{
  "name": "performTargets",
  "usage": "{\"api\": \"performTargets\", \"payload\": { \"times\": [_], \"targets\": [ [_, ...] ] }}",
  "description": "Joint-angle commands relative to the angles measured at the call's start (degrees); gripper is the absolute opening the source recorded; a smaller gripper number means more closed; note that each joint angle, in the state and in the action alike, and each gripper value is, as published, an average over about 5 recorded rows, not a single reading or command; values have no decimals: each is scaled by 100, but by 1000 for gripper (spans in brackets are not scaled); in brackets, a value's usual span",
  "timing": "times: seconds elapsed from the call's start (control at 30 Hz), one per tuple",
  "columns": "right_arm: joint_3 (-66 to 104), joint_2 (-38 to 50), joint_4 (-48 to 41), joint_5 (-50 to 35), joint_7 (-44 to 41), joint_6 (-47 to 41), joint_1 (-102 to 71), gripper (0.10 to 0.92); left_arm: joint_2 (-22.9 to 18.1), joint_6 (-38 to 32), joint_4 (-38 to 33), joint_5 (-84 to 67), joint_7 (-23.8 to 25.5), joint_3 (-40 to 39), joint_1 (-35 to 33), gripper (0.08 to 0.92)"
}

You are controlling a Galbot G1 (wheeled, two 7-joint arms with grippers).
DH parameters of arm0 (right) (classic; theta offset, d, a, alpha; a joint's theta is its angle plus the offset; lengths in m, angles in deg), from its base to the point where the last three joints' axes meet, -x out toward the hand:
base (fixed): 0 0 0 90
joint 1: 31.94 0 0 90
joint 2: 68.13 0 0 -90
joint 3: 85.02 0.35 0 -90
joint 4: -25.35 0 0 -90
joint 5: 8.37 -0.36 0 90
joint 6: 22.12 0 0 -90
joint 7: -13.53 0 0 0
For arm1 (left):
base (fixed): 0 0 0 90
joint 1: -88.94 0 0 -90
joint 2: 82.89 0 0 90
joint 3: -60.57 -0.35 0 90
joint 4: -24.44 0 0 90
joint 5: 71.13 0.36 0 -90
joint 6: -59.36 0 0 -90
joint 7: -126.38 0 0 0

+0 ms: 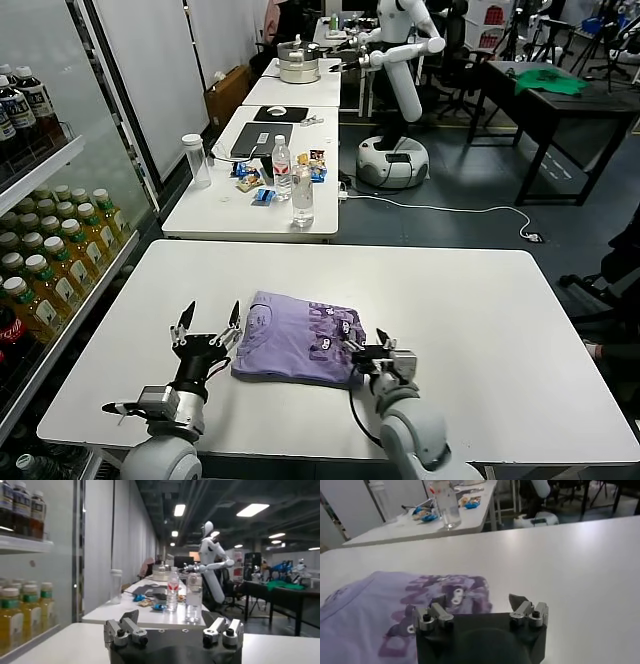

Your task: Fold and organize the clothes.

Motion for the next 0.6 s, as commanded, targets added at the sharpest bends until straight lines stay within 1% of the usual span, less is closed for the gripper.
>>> {"api": "performTargets", "payload": {
  "times": [0.03,0.13,0.23,0.43,0.6],
  "targets": [
    [-158,-916,-989,-565,240,32,677,823,81,-117,-118,66,-52,344,-305,823],
    [-46,-955,-1086,-822,279,140,720,820,84,-117,-117,67,-49,332,-328,823],
    [41,-962,-1110,-963,341,217,722,786,89,-119,-122,65,-46,327,-356,823],
    [147,-836,-1074,-896,373,267,689,624,74,-149,-102,65,-44,301,-399,823],
    [231,-368,-978,-398,158,182,785,478,47,-159,-89,103,-32,232,-428,823]
  ]
}}
